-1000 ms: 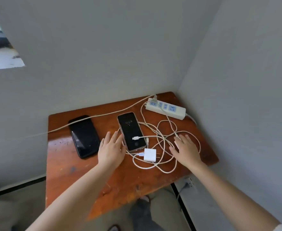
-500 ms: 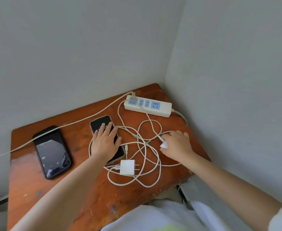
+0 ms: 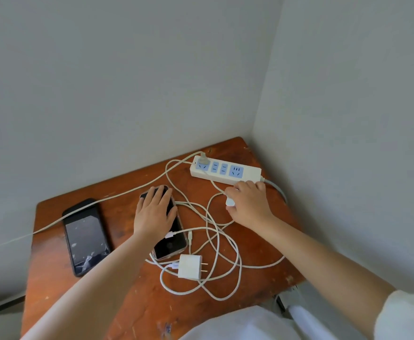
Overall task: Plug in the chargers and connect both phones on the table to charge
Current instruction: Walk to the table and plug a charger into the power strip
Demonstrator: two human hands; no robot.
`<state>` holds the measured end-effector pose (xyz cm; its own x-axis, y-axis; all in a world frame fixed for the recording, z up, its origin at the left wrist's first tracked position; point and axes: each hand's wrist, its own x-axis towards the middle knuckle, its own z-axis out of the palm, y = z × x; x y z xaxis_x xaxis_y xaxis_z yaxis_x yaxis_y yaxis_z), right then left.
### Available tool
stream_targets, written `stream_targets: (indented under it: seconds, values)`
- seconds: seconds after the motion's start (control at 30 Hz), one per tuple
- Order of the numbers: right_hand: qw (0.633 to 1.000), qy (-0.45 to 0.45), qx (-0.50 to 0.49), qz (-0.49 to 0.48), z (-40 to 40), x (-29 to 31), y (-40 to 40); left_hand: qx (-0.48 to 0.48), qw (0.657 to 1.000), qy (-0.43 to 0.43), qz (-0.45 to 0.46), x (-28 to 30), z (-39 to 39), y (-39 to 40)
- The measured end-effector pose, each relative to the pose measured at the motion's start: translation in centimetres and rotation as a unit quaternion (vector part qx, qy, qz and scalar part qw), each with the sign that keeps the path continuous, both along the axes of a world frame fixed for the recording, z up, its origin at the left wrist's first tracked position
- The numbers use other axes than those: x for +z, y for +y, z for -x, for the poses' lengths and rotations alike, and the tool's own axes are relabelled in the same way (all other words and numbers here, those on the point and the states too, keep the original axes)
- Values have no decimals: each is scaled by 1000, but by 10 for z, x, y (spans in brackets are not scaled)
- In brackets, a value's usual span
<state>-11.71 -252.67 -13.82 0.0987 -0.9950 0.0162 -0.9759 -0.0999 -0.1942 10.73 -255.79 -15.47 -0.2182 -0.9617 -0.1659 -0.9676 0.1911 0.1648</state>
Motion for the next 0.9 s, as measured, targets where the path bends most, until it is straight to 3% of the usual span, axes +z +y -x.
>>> stream_targets:
  seconds: [0.07,0.2,0.43,0.63,0.9]
  values:
    - [998,-48,-28,10,5,11,-11,5,1000,7,1,-1,-2,0]
    - [968,-238,-75,-32,16,37,-42,6,1000,20,-3,-4,-2,0]
    - [923,-352,-131,-80,16,44,-94,13,1000,19,-9,-10,-1,-5]
    - [924,-339,-129,-120,12,41,-105,3,1000,15,-18,-12,-1,-17]
    - [979,-172,-75,-85,3,48,-100,-7,1000,9,-9,-20,-2,-18]
